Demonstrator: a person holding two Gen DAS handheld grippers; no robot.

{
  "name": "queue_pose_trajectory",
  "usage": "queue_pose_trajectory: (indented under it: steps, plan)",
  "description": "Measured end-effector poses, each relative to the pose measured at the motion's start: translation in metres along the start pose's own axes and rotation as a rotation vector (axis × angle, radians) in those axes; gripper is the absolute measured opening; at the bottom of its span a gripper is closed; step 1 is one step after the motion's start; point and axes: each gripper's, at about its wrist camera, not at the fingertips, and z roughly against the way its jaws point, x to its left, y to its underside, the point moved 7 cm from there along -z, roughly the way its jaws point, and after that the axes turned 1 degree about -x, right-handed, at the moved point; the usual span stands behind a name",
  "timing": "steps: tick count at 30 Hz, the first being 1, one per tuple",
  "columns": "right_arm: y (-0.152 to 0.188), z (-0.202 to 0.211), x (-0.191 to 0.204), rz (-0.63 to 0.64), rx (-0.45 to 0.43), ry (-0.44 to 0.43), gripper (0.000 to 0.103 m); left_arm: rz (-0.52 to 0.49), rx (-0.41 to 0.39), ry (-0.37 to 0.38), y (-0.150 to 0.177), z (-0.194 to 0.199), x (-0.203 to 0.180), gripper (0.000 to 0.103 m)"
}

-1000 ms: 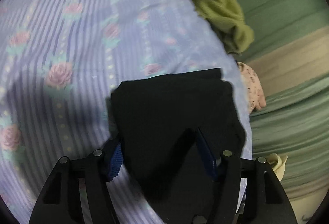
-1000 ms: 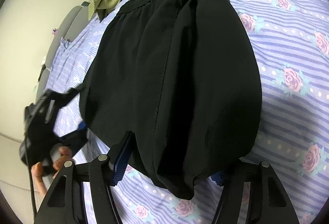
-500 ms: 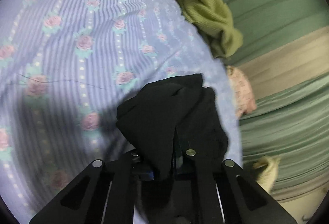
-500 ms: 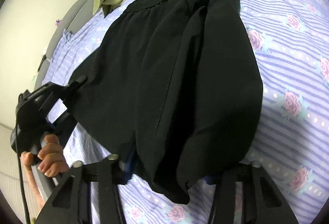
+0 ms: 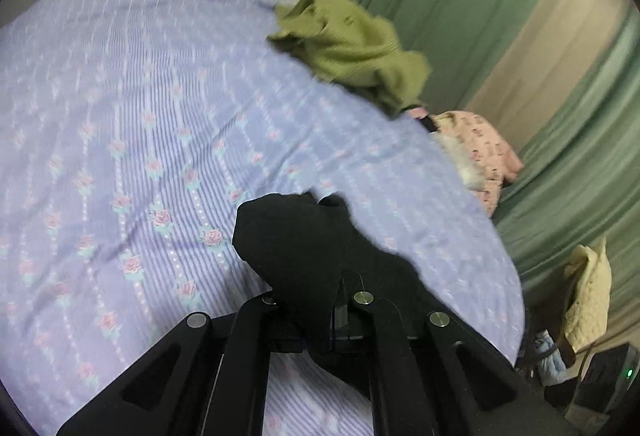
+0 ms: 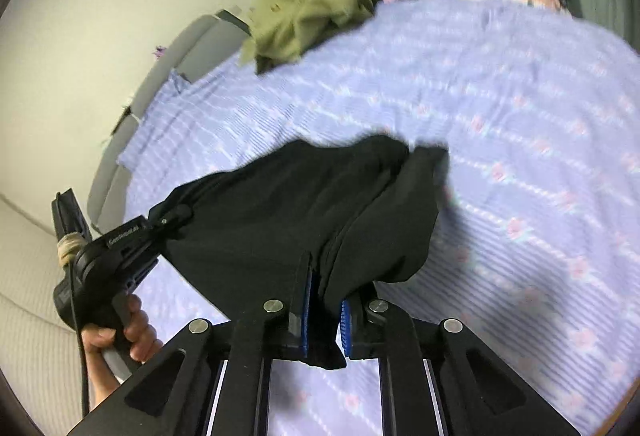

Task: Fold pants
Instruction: 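Lift the folded shorts with the right gripper and carry them along the bed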

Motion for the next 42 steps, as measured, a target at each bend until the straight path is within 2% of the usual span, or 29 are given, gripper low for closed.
queue_pose_trajectory:
  steps: [5, 9, 15, 21, 26, 33, 37, 42]
  plan:
    - [0.009, 0.073, 0.022, 0.043, -0.030, -0.049, 0.012, -0.069, -0.020, -0.026, 0.014, 0.073, -0.032, 0.007]
    - [0.034, 0.119, 0.039, 0.104, -0.023, -0.064, 0.012, -0.086, -0.030, -0.054, 0.044, 0.135, -0.039, 0.007]
    - [0.093, 0.186, 0.057, 0.205, -0.033, -0.078, 0.012, -0.111, -0.052, -0.062, 0.099, 0.223, -0.037, 0.007]
    - [0.158, 0.246, 0.082, 0.230, -0.062, -0.105, 0.012, -0.121, -0.071, -0.059, 0.145, 0.305, -0.023, 0.007]
    - [0.215, 0.284, 0.108, 0.276, -0.059, -0.117, 0.012, -0.118, -0.093, -0.064, 0.182, 0.374, 0.002, 0.007]
    - [0.287, 0.308, 0.156, 0.324, 0.006, -0.156, 0.012, -0.060, -0.104, -0.090, 0.215, 0.455, 0.060, 0.007]
    - [0.318, 0.314, 0.195, 0.366, 0.030, -0.189, 0.012, -0.051, -0.125, -0.117, 0.217, 0.504, 0.099, 0.007]
    - [0.352, 0.317, 0.257, 0.411, 0.020, -0.249, 0.012, -0.068, -0.164, -0.134, 0.201, 0.557, 0.149, 0.007]
